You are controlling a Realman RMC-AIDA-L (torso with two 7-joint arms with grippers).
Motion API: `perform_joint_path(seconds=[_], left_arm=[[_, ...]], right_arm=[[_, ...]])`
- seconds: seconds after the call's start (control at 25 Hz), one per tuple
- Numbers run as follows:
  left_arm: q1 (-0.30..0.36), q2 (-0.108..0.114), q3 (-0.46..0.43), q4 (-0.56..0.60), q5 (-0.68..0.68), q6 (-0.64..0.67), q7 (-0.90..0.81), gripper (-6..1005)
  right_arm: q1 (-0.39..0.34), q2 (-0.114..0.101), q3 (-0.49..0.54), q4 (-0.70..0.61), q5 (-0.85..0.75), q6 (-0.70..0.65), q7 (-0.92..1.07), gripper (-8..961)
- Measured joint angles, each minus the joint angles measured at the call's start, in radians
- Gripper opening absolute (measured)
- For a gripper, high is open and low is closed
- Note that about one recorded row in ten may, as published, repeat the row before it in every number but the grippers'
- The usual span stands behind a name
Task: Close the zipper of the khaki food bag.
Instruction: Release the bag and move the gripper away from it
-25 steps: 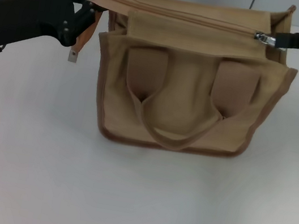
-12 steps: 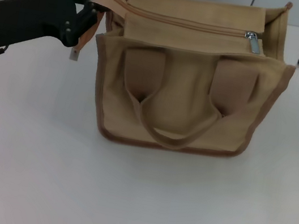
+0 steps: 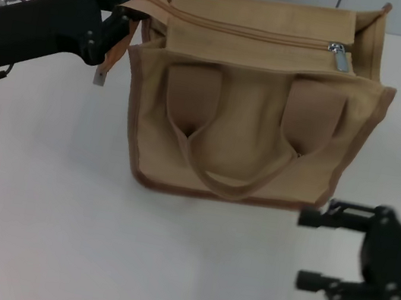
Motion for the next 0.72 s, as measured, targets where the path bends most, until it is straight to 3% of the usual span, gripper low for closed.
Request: perform_joint_path(seconds=[0.2,0.72], left_arm=[[0.0,0.001,-0.005,0.0,0.0,-0.001,-0.014,113],[0.011,0.002,0.016,0.002,-0.001,0.011,-0.068,146]], right_arm=[[0.0,0.022,-0.001,0.034,-0.05,0.057,-0.049,730],[0.001,0.025,0.008,0.037,-0.048,0.045,-0.047,730]])
